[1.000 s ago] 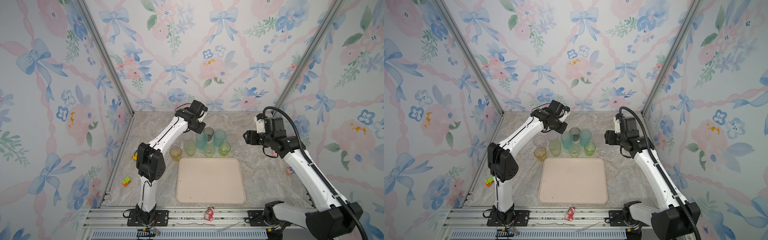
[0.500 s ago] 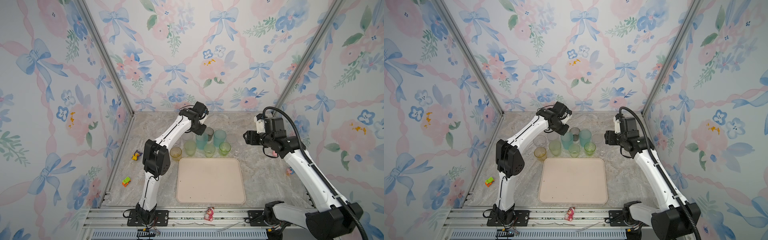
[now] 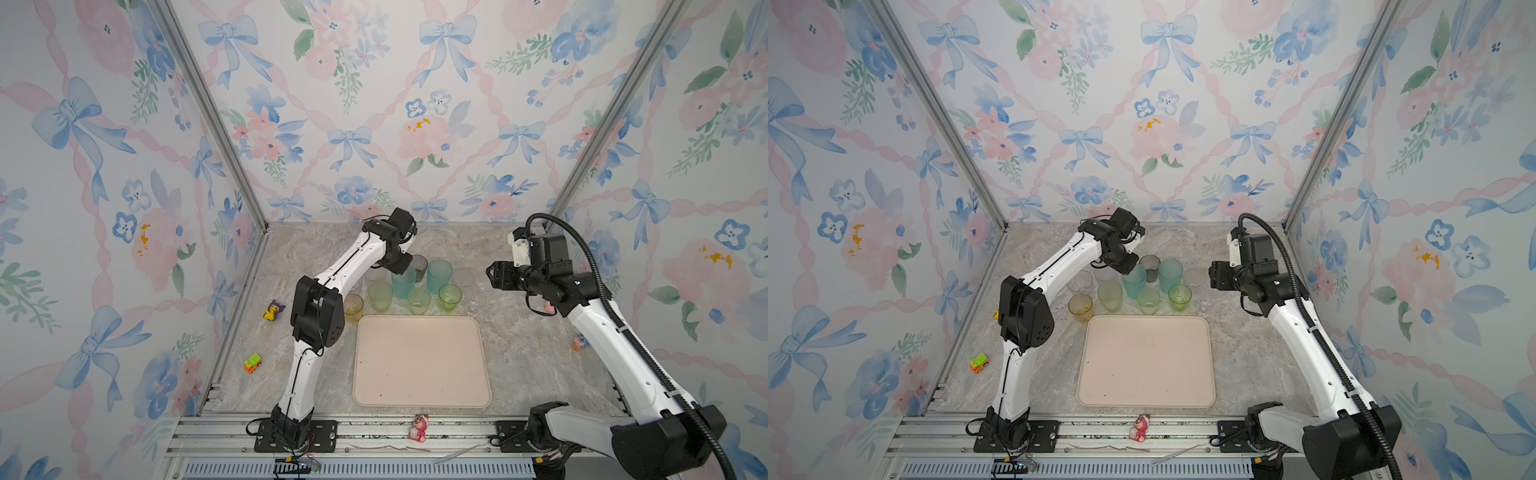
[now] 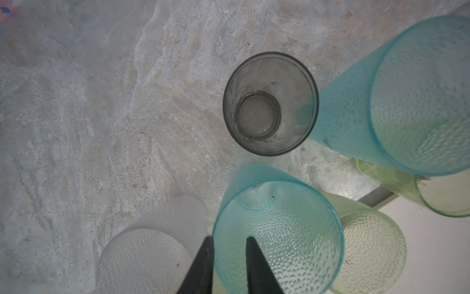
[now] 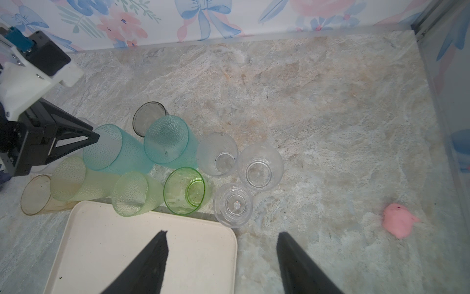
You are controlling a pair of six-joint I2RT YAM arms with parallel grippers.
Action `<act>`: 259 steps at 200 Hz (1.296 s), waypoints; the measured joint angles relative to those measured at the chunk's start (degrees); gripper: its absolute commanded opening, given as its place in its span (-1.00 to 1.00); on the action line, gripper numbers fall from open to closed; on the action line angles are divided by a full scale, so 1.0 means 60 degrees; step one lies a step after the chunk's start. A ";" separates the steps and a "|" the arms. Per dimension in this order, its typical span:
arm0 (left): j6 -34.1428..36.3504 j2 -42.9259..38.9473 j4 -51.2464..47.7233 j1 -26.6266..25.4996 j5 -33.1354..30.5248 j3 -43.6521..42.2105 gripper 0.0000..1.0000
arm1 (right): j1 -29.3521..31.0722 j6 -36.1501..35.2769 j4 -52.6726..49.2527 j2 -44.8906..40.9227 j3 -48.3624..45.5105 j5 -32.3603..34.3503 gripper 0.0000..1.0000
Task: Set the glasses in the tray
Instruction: 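Lower the left gripper onto the teal cup and close on it, then carry the teal cup with the left gripper onto the tray's nearer edge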
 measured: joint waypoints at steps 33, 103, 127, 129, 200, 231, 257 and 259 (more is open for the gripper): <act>0.0011 0.0124 0.0000 0.0080 -0.0026 0.0040 -0.55 | 0.0000 -0.0026 0.0004 0.0000 -0.0004 0.0000 0.41; 0.0182 0.0412 0.0004 0.0215 0.0000 0.0244 -0.75 | 0.0000 -0.0026 0.0011 0.0146 -0.0004 0.0000 0.41; 0.0240 0.0444 0.0000 0.0237 0.0004 0.0262 -0.82 | 0.0000 -0.0026 0.0011 0.0291 -0.0004 0.0000 0.41; 0.0233 0.0444 0.0000 0.0237 0.0004 0.0266 -0.82 | 0.0000 -0.0026 0.0011 0.0299 -0.0004 0.0000 0.41; 0.0251 0.0477 -0.0087 0.0346 0.0058 0.0543 -0.89 | 0.0000 -0.0018 0.0011 0.0324 -0.0004 -0.0004 0.40; 0.0251 0.0404 -0.0255 0.0361 0.0164 0.0546 -0.90 | 0.0015 -0.0007 0.0011 0.0324 -0.0004 -0.0004 0.40; 0.0251 0.0025 -0.0353 0.0361 0.0251 0.0546 -0.91 | 0.0171 0.0051 0.0011 0.0324 -0.0004 -0.0004 0.40; 0.0251 -0.0007 -0.0357 0.0361 0.0255 0.0546 -0.91 | 0.0197 0.0055 0.0011 0.0324 -0.0004 0.0007 0.40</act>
